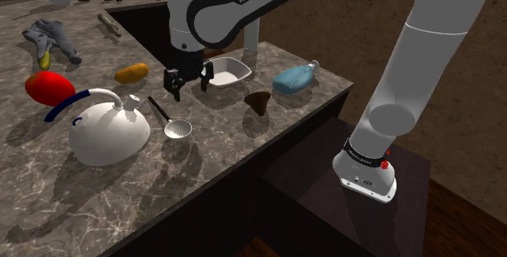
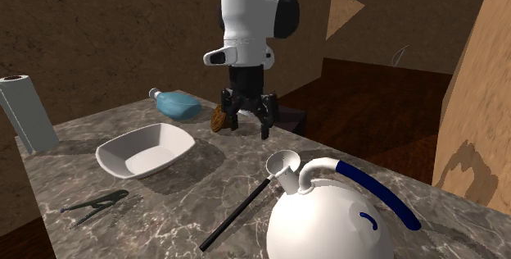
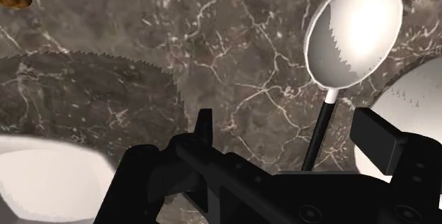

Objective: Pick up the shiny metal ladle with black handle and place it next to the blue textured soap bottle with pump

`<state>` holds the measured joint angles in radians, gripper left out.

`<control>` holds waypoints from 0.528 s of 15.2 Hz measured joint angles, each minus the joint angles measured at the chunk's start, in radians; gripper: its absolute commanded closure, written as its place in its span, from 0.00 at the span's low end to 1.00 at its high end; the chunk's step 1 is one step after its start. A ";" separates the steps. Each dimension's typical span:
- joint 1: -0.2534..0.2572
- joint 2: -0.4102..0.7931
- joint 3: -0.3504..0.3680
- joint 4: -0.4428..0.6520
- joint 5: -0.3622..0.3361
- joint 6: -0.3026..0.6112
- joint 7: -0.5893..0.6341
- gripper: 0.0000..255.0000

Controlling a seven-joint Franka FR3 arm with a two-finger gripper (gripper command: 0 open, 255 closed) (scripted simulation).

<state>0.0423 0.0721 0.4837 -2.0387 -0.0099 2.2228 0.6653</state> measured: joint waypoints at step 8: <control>0.103 0.315 -0.037 0.280 -0.205 0.024 0.215 0.00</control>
<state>0.1455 0.3874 0.4465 -1.7587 -0.2147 2.2468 0.8804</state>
